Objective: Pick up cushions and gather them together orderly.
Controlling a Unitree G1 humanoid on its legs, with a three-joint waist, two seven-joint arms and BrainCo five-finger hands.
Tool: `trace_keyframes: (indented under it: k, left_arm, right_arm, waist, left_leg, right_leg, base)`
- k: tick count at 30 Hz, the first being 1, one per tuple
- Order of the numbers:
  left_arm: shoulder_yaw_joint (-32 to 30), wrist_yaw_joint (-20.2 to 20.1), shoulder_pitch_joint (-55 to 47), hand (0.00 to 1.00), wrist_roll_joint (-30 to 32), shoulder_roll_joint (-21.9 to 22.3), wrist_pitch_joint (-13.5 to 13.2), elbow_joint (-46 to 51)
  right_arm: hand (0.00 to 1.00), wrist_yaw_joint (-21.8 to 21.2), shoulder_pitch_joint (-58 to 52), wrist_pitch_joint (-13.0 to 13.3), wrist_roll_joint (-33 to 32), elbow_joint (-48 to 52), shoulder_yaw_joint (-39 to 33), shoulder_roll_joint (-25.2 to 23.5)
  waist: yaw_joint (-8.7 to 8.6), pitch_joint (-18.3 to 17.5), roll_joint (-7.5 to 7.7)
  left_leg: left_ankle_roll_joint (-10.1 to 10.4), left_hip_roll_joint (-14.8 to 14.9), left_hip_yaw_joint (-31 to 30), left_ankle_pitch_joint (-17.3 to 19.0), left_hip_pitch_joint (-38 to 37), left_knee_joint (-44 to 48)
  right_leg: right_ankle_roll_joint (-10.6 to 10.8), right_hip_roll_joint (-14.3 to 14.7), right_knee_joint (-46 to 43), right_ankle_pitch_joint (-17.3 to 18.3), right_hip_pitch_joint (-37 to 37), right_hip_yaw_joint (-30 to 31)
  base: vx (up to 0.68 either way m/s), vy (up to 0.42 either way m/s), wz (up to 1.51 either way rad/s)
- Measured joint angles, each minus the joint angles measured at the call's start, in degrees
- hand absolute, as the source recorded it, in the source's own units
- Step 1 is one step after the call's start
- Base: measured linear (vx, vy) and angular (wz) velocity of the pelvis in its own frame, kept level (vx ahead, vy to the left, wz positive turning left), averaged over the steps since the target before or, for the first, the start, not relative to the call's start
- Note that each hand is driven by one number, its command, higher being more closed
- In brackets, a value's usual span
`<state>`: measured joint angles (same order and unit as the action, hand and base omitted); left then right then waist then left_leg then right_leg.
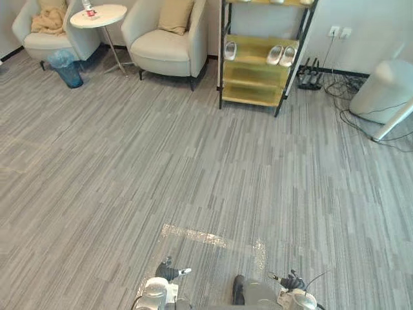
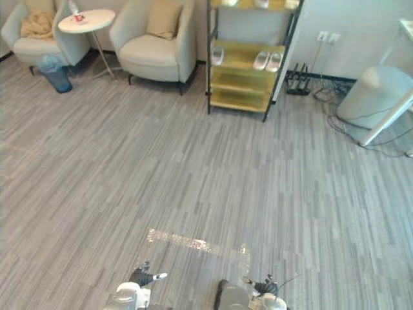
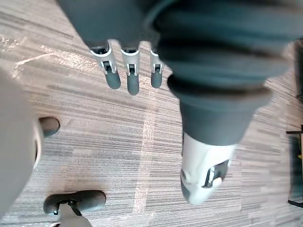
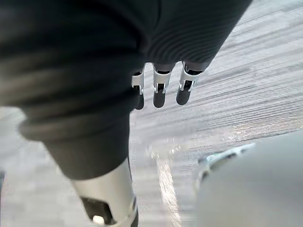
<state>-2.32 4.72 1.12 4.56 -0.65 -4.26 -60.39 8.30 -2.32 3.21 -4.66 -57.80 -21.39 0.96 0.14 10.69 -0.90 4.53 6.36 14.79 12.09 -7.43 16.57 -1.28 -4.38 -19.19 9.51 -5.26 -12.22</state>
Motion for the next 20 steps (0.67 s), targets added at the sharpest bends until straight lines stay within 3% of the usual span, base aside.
trace_keyframes:
  k: [1, 2, 3, 5, 8, 9, 10, 11, 13, 20]
  left_arm:
    - [-0.73, -0.02, 0.08, 0.0, 0.0, 0.39, -0.05, 0.27]
    - [-3.05, -0.04, -0.07, 0.0, -0.02, 1.48, -0.16, 1.72]
    - [-4.15, -0.04, -0.26, 0.0, -0.14, 2.51, -0.34, 2.97]
    - [-4.79, 0.05, -0.44, 0.0, -0.27, 3.07, -0.31, 3.75]
    - [-5.5, 0.14, -0.7, 0.0, -1.92, 3.74, -0.36, 4.95]
    - [-5.57, 0.28, -1.0, 0.0, -2.63, 3.77, -0.36, 4.84]
    - [-5.51, 0.19, -1.33, 0.0, -2.88, 3.78, -0.33, 4.66]
    - [-5.62, 0.3, -1.17, 0.0, -3.02, 3.45, -0.42, 4.42]
    - [-5.73, 0.59, -1.15, 0.0, -3.62, 2.16, -0.32, 3.66]
    - [-4.33, 0.09, -1.46, 0.0, -3.83, 1.33, -0.31, 2.23]
  right_arm:
    - [0.0, 0.06, -0.39, 0.04, -0.02, 0.31, -0.22, -0.34]
    - [0.0, 0.17, -1.39, 0.26, -0.13, 0.91, 0.06, -0.36]
    - [0.0, 0.35, -1.67, 0.3, -0.44, 1.01, 1.73, 0.39]
    - [0.0, 0.51, -1.64, 0.26, -0.51, 0.99, 2.09, 0.11]
    - [0.0, 0.76, -2.1, 0.08, -1.22, 1.76, 2.03, -0.45]
    - [0.0, 0.97, -2.67, 0.13, -1.65, 2.73, 1.75, -0.5]
    - [0.0, 1.12, -2.83, 0.12, -1.61, 2.51, 1.67, -0.09]
    - [0.0, 1.2, -2.63, -0.12, -1.59, 1.91, 1.67, -0.11]
    - [0.0, 1.17, -3.44, -0.39, -1.51, 2.02, 1.72, -1.96]
    - [0.0, 0.77, -3.79, -0.53, -0.72, 1.05, 1.24, -2.27]
  waist:
    - [0.01, 0.12, -0.01]
    - [0.2, 0.41, 0.15]
    - [0.53, 0.65, -0.64]
    - [0.77, 0.39, -1.02]
    - [1.5, 0.31, -0.89]
    - [1.94, -0.42, -1.34]
    - [2.04, -0.93, -2.25]
    - [2.07, -1.01, -1.68]
    - [1.98, -2.73, 1.3]
    - [2.02, -3.79, 2.07]
  left_leg:
    - [0.36, 0.96, -0.44, 0.27, 1.25, 4.48]
    - [-0.09, 3.55, -2.02, -0.26, 6.03, 18.09]
    - [-1.2, 7.02, -3.28, 0.15, 11.27, 30.44]
    - [-1.53, 8.22, -3.53, 0.49, 13.85, 32.45]
    - [-1.71, 5.72, -5.75, 1.43, 16.16, 19.54]
    - [-0.36, 2.9, -9.68, -1.7, 15.2, 8.04]
    - [2.49, 2.47, -11.69, -4.3, 14.93, 4.51]
    - [1.67, 2.04, -11.11, -4.44, 14.11, 4.26]
    - [0.54, -0.22, -8.44, -3.86, 13.5, 2.48]
    - [-1.54, -5.03, -7.41, -5.2, 7.48, -5.33]
  right_leg:
    - [-0.08, 0.29, 0.82, 0.11, 1.58, -0.26]
    - [-0.48, 0.91, 2.86, 0.81, 5.23, -0.88]
    - [-1.65, 2.26, 3.49, 2.51, 7.65, -1.22]
    - [-1.09, 2.7, 3.56, 2.89, 9.14, -0.87]
    - [0.36, 1.9, 3.97, 3.67, 9.98, 2.35]
    - [2.02, 1.93, 3.95, 3.85, 9.28, 4.48]
    - [2.67, 2.53, 3.93, 3.98, 9.06, 5.93]
    - [3.29, 2.34, 4.08, 3.97, 9.36, 7.03]
    - [5.12, -0.31, 7.63, 2.63, 9.89, 9.07]
    - [5.97, -4.35, 11.12, 2.11, 13.48, 9.98]
  base:
    - [0.16, -0.149, 0.27]
    - [0.15, -0.077, 0.15]
    - [0.19, -0.065, -0.01]
    - [0.13, 0.02, -0.25]
    - [0.18, 0.093, -0.49]
    - [0.29, 0.235, -0.77]
    - [0.3, 0.229, -0.66]
    - [0.26, 0.175, -0.48]
    - [0.25, 0.152, -0.36]
    - [0.15, 0.098, 0.01]
